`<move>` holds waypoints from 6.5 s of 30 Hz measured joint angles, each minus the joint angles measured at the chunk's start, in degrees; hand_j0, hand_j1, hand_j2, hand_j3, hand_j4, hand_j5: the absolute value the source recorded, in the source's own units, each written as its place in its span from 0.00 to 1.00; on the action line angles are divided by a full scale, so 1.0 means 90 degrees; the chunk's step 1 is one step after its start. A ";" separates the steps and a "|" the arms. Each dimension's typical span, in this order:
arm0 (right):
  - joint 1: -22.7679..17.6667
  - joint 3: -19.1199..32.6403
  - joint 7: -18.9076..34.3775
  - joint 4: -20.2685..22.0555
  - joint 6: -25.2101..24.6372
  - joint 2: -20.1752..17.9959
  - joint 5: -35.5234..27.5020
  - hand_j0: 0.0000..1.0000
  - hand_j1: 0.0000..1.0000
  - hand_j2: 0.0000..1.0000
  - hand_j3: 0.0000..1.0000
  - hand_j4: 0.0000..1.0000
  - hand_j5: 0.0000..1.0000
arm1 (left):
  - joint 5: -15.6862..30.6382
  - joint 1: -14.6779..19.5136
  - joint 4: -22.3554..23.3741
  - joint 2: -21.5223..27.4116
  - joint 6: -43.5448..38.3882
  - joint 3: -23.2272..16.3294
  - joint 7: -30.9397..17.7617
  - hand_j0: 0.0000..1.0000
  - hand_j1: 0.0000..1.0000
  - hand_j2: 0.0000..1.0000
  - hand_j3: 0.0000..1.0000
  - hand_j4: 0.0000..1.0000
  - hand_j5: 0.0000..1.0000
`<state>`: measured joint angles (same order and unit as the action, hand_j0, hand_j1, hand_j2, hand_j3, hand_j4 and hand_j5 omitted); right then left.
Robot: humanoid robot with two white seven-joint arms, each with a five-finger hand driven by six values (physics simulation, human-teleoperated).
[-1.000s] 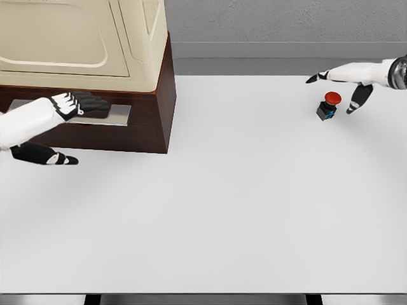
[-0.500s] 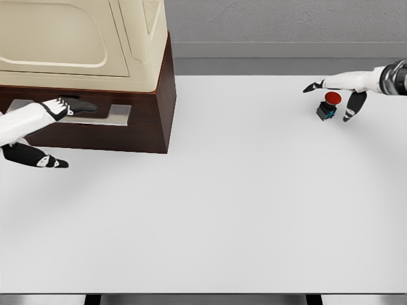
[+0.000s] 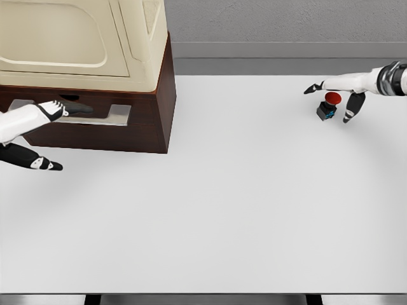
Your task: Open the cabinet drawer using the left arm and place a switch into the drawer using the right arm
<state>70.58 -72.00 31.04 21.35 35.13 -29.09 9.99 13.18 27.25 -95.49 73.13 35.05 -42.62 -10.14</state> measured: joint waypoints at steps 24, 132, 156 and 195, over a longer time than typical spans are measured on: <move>0.0010 -0.0004 0.0021 -0.0276 0.0000 0.0099 0.0013 0.94 0.94 0.94 0.94 0.94 0.94 | 0.0181 0.0000 0.0396 -0.0223 0.0001 -0.0018 -0.0224 1.00 1.00 1.00 1.00 1.00 1.00; 0.0605 0.0730 0.0447 0.6478 0.0008 -0.0033 -0.1010 0.43 0.43 0.43 0.43 0.43 0.43 | 0.1599 -0.0945 -0.0109 0.0929 0.0007 0.0081 -0.0778 1.00 1.00 1.00 1.00 1.00 1.00; 0.0840 0.0622 0.0443 0.6351 0.0006 0.0592 -0.1183 0.43 0.43 0.43 0.43 0.43 0.43 | 0.1951 -0.1527 -0.0642 0.1932 0.0021 0.0210 -0.0706 1.00 1.00 1.00 1.00 1.00 1.00; 0.0820 0.0540 0.0444 0.4983 0.0006 0.1947 -0.1069 0.63 0.63 0.63 0.63 0.63 0.63 | 0.1365 -0.1522 -0.0575 0.2227 -0.0004 0.0503 -0.0434 1.00 1.00 1.00 1.00 1.00 1.00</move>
<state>77.96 -67.15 35.03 66.20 35.18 -11.57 0.36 25.46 13.55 -100.67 93.17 35.02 -38.09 -14.05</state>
